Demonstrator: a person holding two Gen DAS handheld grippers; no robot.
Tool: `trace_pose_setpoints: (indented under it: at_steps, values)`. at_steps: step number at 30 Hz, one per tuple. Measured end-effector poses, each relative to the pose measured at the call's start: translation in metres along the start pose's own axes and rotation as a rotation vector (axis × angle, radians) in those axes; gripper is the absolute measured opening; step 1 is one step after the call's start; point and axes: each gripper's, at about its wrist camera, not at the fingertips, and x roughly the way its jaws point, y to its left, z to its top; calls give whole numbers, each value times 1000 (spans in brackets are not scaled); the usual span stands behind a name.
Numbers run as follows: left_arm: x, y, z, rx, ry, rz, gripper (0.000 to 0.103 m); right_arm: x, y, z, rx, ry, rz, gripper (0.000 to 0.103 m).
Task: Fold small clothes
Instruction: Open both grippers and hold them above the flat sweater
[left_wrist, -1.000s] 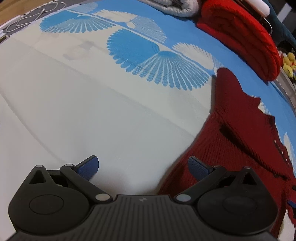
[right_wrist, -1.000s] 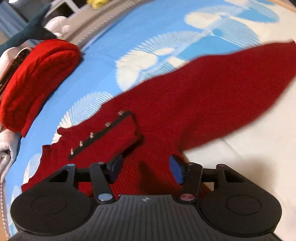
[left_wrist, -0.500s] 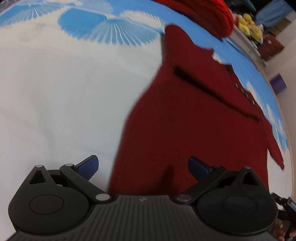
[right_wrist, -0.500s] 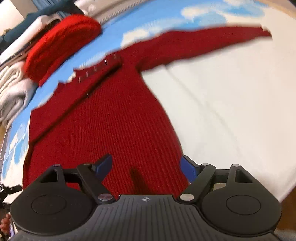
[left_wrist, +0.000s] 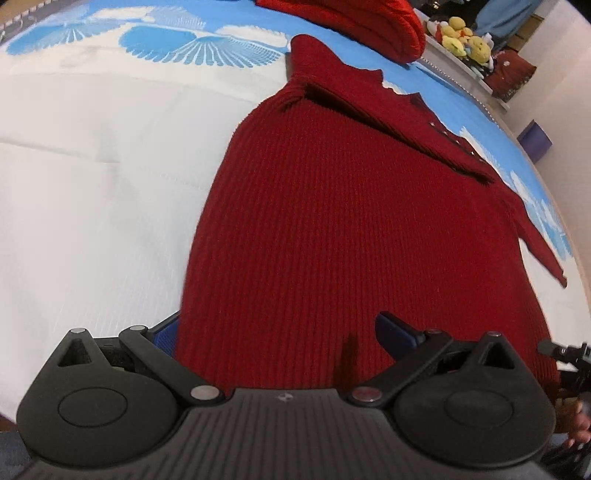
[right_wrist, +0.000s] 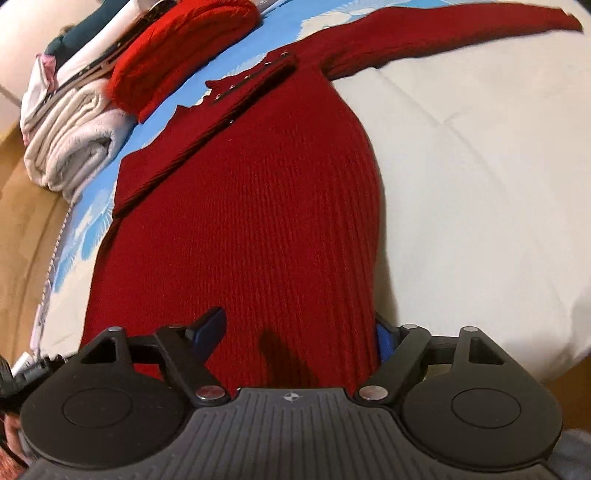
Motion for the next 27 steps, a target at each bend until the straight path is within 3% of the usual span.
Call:
trace_pose_setpoints:
  at_steps: [1, 2, 3, 4, 5, 6, 10, 22, 24, 25, 26, 27]
  values:
    - [-3, -2, -5, 11, -11, 14, 97, -2, -1, -2, -4, -1, -12, 64]
    - [-6, -4, -10, 30, -27, 40, 83, -4, -2, -5, -14, -3, -28, 45]
    - [-9, -7, -15, 61, -44, 84, 62, -4, -2, -6, -26, 1, -47, 32]
    - [-12, -9, -19, 89, -56, 124, 51, -3, -4, -9, -27, 6, -51, 21]
    - [-15, -10, -22, 105, -66, 145, 27, -3, -4, -9, -39, 3, -46, 21]
    - [-19, -8, -24, 96, -63, 124, 22, -4, -1, -11, -80, -1, -55, 21]
    - [-35, 1, -33, 46, -60, 110, 21, -12, 0, -21, -123, -13, -91, 20]
    - [-62, 17, -62, 90, 32, 86, 24, -25, -3, -42, -137, 68, -74, 21]
    - [-66, 14, -54, 98, 39, 110, 38, -28, 1, -36, -130, 39, -99, 26]
    - [-70, 11, -44, 103, 22, 135, 45, -32, 4, -31, -116, -6, -136, 33]
    - [-76, 9, -38, 113, -13, 161, 64, -38, 6, -27, -108, -60, -164, 54]
    - [-84, 6, -30, 123, -65, 187, 87, -45, 10, -22, -106, -124, -182, 66]
